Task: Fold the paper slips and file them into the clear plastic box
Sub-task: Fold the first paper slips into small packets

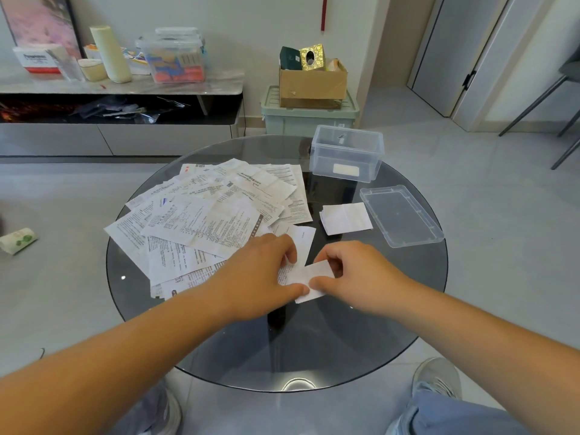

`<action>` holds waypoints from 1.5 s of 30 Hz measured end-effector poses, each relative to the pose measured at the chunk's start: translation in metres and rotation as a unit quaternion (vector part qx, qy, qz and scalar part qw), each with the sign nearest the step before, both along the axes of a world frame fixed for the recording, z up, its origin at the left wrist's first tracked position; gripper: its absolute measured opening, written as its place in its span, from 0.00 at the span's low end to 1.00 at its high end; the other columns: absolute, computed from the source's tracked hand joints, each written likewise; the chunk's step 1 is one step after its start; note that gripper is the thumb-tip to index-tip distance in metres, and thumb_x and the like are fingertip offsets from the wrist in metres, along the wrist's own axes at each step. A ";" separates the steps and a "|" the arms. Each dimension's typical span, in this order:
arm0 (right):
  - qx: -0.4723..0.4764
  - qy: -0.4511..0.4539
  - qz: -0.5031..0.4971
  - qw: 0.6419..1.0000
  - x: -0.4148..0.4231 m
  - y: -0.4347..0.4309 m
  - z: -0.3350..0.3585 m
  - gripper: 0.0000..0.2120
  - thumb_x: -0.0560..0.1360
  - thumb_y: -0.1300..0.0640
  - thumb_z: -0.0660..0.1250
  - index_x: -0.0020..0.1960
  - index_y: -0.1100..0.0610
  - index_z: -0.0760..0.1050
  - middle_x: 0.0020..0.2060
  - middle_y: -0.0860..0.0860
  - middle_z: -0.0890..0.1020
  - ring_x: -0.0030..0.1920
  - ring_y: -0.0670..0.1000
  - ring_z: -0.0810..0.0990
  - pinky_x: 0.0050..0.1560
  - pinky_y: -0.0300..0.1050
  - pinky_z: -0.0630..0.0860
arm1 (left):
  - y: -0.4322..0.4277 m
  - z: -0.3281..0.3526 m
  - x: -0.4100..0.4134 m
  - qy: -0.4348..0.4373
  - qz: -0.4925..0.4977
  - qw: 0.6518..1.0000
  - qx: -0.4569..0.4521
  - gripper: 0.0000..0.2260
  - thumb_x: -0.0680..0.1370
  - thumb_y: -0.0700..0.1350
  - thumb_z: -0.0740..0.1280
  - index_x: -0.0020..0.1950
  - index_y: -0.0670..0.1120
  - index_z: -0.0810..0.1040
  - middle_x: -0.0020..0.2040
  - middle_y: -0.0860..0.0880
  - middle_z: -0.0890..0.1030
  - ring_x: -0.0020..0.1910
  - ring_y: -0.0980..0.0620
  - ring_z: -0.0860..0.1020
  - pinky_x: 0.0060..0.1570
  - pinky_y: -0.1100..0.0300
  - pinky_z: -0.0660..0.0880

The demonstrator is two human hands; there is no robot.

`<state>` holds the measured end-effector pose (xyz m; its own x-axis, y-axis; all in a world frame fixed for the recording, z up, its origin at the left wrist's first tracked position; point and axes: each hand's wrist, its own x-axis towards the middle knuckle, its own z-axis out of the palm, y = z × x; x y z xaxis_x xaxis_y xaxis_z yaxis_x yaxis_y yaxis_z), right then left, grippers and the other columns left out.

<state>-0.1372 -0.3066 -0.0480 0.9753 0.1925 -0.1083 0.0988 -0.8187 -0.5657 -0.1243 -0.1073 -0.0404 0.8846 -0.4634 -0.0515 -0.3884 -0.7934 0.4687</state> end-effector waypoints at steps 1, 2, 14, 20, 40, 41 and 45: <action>-0.021 -0.018 0.006 1.000 -0.001 0.000 -0.001 0.09 0.73 0.46 0.73 0.50 0.45 0.76 0.38 0.41 0.77 0.40 0.43 0.76 0.39 0.37 0.68 | -0.001 -0.003 -0.001 -0.010 -0.005 1.000 0.006 0.18 0.72 0.60 0.73 0.55 0.55 0.70 0.51 0.56 0.74 0.51 0.54 0.72 0.52 0.58 0.72; -0.035 -0.036 0.012 0.999 -0.002 0.000 -0.002 0.11 0.74 0.45 0.72 0.54 0.44 0.75 0.38 0.40 0.76 0.41 0.43 0.75 0.42 0.39 0.68 | -0.002 -0.006 -0.002 -0.019 -0.008 1.000 0.012 0.19 0.73 0.61 0.72 0.57 0.55 0.70 0.52 0.55 0.73 0.52 0.53 0.71 0.54 0.57 0.72; -0.099 -0.095 0.004 0.991 -0.016 -0.005 -0.019 0.22 0.75 0.33 0.63 0.67 0.38 0.70 0.49 0.42 0.67 0.55 0.46 0.64 0.56 0.45 0.56 | -0.003 -0.011 -0.001 0.026 -0.024 0.998 0.045 0.13 0.75 0.66 0.66 0.50 0.58 0.76 0.56 0.54 0.68 0.58 0.53 0.66 0.62 0.56 0.67; -0.084 -0.081 -0.017 0.993 -0.016 -0.007 -0.019 0.22 0.75 0.36 0.66 0.67 0.36 0.69 0.50 0.41 0.67 0.58 0.46 0.64 0.57 0.45 0.55 | -0.005 -0.008 0.003 0.057 -0.018 0.997 0.049 0.10 0.75 0.62 0.70 0.49 0.58 0.77 0.58 0.54 0.68 0.61 0.51 0.65 0.64 0.52 0.67; -0.093 -0.024 -0.007 0.995 -0.007 -0.031 -0.012 0.20 0.76 0.39 0.67 0.67 0.33 0.69 0.52 0.43 0.68 0.62 0.49 0.65 0.62 0.47 0.57 | -0.023 -0.008 0.001 0.034 0.062 0.994 0.080 0.22 0.68 0.72 0.67 0.38 0.54 0.75 0.49 0.51 0.74 0.53 0.49 0.71 0.50 0.53 0.74; -0.092 -0.023 -0.007 0.995 -0.007 -0.030 -0.012 0.20 0.76 0.38 0.67 0.67 0.32 0.69 0.52 0.43 0.68 0.62 0.48 0.65 0.61 0.47 0.57 | -0.027 -0.009 -0.002 0.014 0.067 0.992 0.109 0.23 0.68 0.74 0.66 0.39 0.55 0.73 0.51 0.51 0.72 0.55 0.48 0.70 0.56 0.51 0.73; -0.088 -0.012 -0.008 0.996 -0.006 -0.031 -0.012 0.20 0.76 0.39 0.67 0.67 0.32 0.69 0.53 0.43 0.68 0.62 0.49 0.66 0.61 0.47 0.57 | -0.027 -0.005 0.002 0.051 0.066 0.990 0.114 0.19 0.69 0.69 0.70 0.41 0.55 0.74 0.54 0.50 0.71 0.57 0.48 0.68 0.60 0.50 0.73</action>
